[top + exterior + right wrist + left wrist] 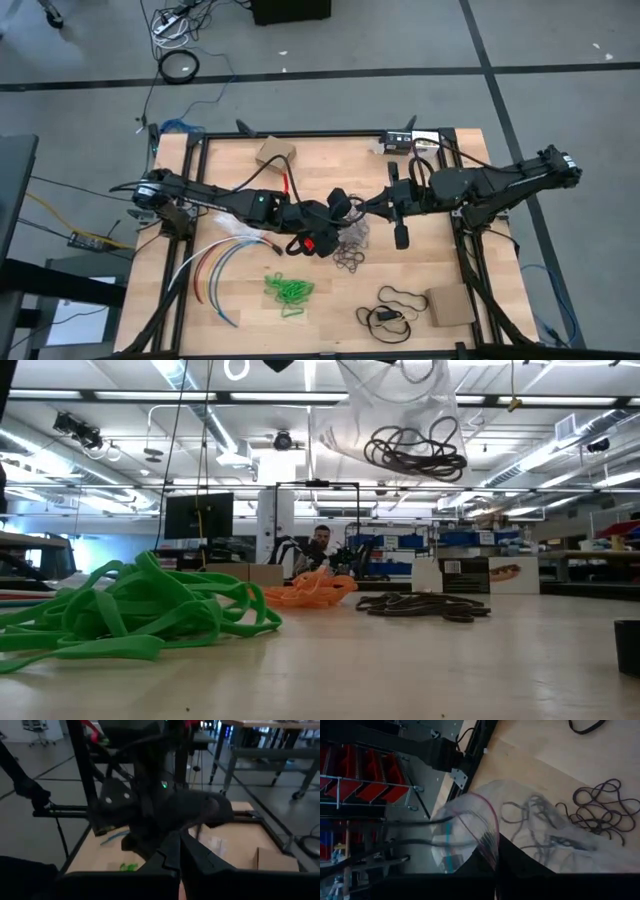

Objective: Sort rubber bands
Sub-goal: Put the purple rubber band into the transparent zip bag

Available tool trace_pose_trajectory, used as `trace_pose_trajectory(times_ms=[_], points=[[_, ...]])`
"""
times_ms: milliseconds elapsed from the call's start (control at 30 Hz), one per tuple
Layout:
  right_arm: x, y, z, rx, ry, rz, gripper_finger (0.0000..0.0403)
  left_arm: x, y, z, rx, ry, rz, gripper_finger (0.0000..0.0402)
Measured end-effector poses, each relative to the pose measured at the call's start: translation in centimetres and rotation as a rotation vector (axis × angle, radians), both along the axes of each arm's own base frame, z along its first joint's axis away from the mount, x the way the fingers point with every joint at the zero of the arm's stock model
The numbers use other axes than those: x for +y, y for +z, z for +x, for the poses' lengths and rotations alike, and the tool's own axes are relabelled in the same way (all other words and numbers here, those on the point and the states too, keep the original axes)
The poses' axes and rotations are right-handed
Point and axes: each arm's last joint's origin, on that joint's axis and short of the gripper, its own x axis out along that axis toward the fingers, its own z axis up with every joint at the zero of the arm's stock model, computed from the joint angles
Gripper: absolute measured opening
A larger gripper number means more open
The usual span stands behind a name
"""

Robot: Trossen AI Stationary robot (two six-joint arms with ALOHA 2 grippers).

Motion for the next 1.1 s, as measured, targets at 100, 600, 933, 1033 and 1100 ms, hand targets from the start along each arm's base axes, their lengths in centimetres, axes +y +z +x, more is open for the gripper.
trace_pose_trajectory(times_ms=[100,600,933,1033,1100], points=[[-0.2,-0.5,-0.1,0.055,-0.015,0.02,0.0,-0.3,0.1,0.0,-0.017,-0.007,-0.002,0.0],[-1.2,-3.1,-1.0,0.348,-0.003,0.016,0.0008,-0.8,0.5,0.0,-0.031,-0.032,0.012,0.0],[-1.2,-3.7,-1.4,0.414,-0.07,-0.069,0.0165,-0.7,0.2,-0.2,0.009,-0.014,0.001,0.0],[-1.3,-4.2,-1.8,0.463,-0.122,-0.088,0.0213,-0.6,-0.2,-0.5,0.06,-0.002,-0.003,0.0],[-1.3,-4.5,-2.2,0.503,-0.16,-0.084,0.0231,-0.6,-0.5,-0.7,0.088,0.009,-0.011,0.0]])
